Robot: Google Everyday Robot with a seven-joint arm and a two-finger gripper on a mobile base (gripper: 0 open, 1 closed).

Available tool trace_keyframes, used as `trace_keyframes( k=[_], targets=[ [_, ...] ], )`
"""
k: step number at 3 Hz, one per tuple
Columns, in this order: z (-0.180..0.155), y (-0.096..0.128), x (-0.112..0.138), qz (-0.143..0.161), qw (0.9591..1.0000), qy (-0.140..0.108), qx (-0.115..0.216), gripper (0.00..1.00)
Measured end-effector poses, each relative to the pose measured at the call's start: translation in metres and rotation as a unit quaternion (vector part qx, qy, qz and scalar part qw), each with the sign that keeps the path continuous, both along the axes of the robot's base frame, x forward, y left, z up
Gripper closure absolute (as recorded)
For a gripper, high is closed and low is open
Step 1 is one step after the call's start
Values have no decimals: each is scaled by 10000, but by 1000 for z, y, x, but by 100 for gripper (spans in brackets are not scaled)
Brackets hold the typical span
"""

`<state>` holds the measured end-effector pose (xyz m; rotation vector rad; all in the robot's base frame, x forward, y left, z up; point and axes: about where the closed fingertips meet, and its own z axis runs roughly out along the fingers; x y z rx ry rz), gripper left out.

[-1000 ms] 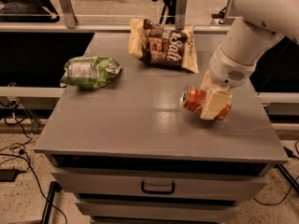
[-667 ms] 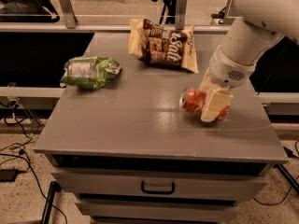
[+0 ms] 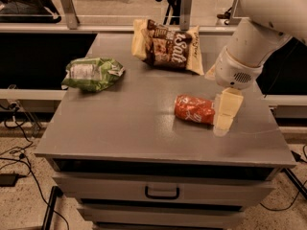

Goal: Knock coke can over

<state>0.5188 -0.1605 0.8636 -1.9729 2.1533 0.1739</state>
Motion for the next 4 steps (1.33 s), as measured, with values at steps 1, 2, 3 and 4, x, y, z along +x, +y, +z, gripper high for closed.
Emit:
trace_keyframes(
  k=[1,2,3,4],
  targets=[
    [-8,-4,2,-6,9983,43,587,0],
    [-42,-47,6,-296,9789,79,2018,0],
    [-39,-40,4,-336,9761,127,2141,0],
    [-40,-40,4,-325,9769,124,2110,0]
  ],
)
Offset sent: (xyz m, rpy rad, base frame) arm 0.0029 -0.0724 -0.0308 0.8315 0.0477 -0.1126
